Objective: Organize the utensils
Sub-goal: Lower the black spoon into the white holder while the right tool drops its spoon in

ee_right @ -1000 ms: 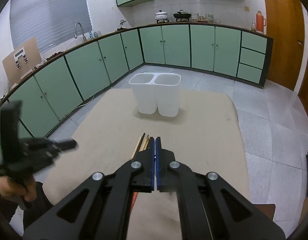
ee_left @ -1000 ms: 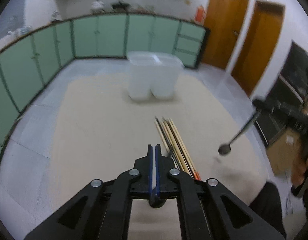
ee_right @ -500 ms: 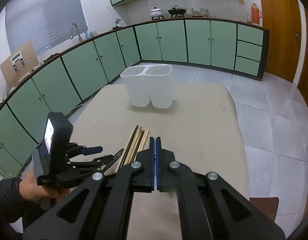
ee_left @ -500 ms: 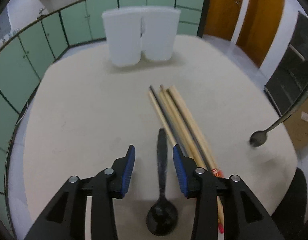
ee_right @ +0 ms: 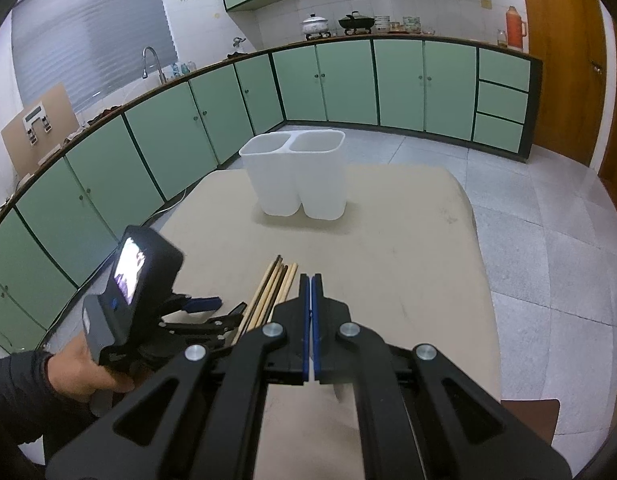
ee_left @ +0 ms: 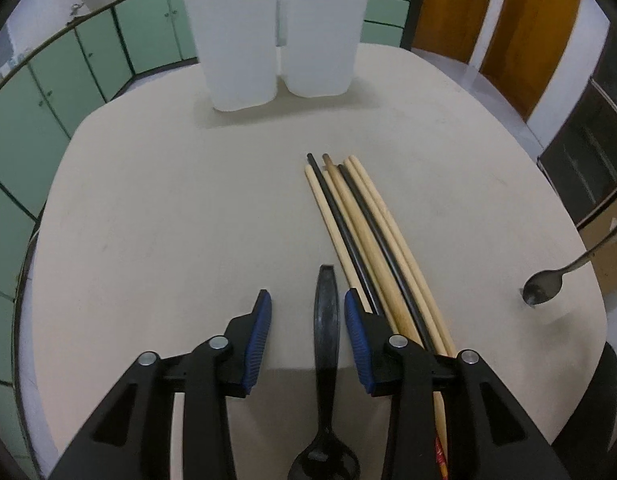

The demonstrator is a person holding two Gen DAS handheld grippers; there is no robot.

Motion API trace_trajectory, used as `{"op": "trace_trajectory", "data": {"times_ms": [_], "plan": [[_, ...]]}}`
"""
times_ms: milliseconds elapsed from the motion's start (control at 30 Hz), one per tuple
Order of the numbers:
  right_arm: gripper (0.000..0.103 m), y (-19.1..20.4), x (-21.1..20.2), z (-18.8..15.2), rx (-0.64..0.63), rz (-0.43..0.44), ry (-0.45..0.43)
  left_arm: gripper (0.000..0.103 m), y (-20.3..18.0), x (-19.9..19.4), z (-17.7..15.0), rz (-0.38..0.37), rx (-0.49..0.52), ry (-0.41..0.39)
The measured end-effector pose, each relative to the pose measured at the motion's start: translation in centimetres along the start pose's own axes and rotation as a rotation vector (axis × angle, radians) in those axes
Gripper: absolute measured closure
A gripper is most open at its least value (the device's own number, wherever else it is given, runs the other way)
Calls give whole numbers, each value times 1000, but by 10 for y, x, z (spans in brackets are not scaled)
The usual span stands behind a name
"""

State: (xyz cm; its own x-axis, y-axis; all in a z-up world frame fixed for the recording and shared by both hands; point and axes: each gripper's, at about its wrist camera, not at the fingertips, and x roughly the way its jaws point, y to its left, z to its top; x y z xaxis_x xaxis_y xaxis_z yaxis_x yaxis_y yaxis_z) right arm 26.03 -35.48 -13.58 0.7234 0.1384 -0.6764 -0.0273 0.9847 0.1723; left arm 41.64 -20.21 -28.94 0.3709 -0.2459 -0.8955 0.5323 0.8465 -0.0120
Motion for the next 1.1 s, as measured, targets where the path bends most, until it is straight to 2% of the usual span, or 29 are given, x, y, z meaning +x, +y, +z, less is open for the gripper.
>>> {"op": "trace_trajectory", "data": {"times_ms": [67, 100, 133, 267, 433, 700, 933, 1100], "plan": [[103, 0, -1, -2, -3, -1, 1, 71, 0, -1, 2, -1, 14, 13], [103, 1, -2, -2, -4, -1, 3, 88, -1, -2, 3, -12, 19, 19], [103, 1, -2, -2, -5, -3, 3, 90, -2, -3, 3, -18, 19, 22], [103, 2, -3, -2, -4, -5, 4, 90, -1, -11, 3, -48, 7, -13], [103, 3, -5, -2, -11, -9, 4, 90, 8, -68, -5, -118, -23, -206], [103, 6, -6, 2, -24, -4, 0, 90, 32, -135, -14, -162, -103, -440], [103, 13, -12, 2, -38, -4, -9, 90, 26, -139, -12, -151, -109, -464], [103, 11, -9, 8, -29, 6, -5, 90, 35, -143, -3, -177, -127, -520]]}}
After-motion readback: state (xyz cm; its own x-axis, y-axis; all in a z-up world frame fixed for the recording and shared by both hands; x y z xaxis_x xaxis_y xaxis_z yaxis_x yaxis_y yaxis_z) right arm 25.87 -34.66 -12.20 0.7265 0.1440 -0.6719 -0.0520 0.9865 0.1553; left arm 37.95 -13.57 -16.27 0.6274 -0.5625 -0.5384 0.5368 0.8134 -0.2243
